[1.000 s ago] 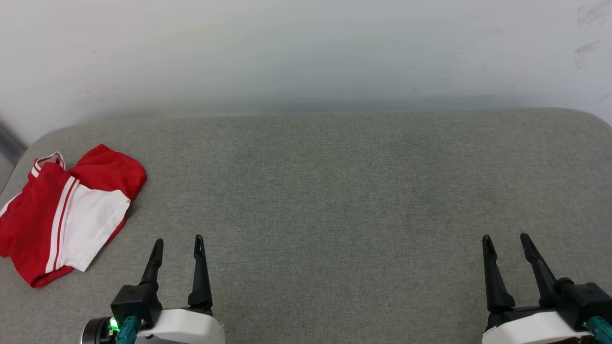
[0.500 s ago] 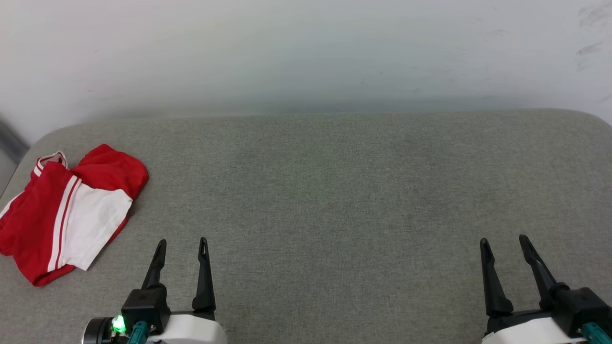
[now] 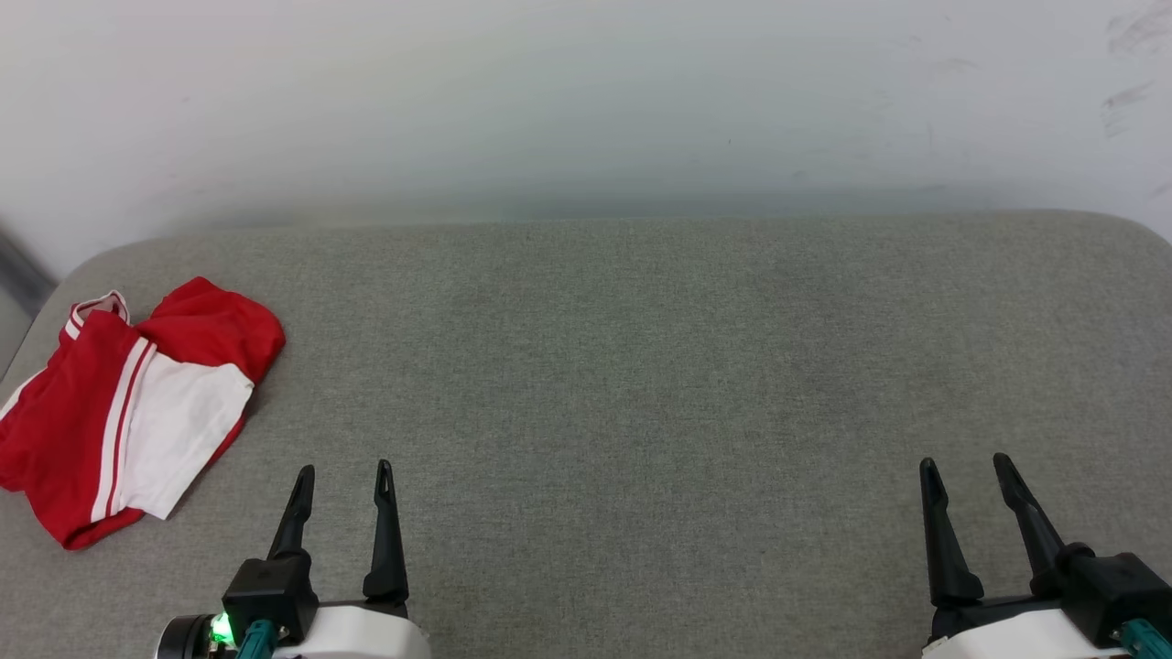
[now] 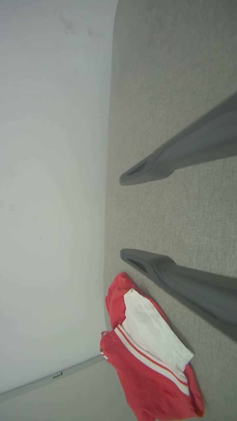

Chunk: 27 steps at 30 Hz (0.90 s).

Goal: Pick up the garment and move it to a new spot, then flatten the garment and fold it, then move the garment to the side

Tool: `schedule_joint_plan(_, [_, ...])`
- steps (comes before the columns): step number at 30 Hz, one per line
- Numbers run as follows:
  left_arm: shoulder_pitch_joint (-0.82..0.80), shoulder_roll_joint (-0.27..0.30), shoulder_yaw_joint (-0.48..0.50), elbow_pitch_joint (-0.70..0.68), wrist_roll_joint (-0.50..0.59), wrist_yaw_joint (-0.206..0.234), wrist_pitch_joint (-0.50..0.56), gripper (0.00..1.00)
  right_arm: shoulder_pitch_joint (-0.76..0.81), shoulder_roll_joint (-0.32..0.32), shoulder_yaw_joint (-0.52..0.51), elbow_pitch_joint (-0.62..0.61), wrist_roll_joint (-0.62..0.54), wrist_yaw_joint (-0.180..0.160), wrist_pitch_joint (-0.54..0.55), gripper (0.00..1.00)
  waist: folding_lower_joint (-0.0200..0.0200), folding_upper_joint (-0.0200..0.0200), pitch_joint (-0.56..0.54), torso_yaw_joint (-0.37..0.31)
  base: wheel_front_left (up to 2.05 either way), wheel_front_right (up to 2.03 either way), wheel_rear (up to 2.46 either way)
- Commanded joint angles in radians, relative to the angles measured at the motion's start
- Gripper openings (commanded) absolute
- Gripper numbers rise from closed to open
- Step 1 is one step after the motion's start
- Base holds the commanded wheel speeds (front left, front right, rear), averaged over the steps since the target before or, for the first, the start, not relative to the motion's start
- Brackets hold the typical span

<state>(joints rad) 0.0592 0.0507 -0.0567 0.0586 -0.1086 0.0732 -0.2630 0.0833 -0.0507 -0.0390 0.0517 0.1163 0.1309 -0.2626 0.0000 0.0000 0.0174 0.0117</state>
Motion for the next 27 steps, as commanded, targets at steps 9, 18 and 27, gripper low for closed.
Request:
schedule_joint_plan(9, [0.0,-0.001,0.008,0.006,-0.006,0.001,-0.003,1.0,0.011,0.001,-0.005,0.0,0.005,0.0,-0.003,1.0,0.0,0.0,0.001,0.011,0.0,0.0,0.0])
schedule_joint_plan(18, [-0.01,-0.001,0.013,0.011,-0.012,0.005,-0.003,1.0,0.015,0.001,-0.002,-0.011,-0.004,0.0,-0.003,1.0,0.0,0.0,0.005,0.088,0.0,0.0,0.0])
schedule_joint_plan(27, [-0.009,-0.001,0.024,0.013,-0.018,0.012,-0.003,1.0,0.019,0.001,0.002,-0.017,-0.015,0.0,-0.003,1.0,0.0,0.0,0.005,0.202,0.0,0.0,0.0])
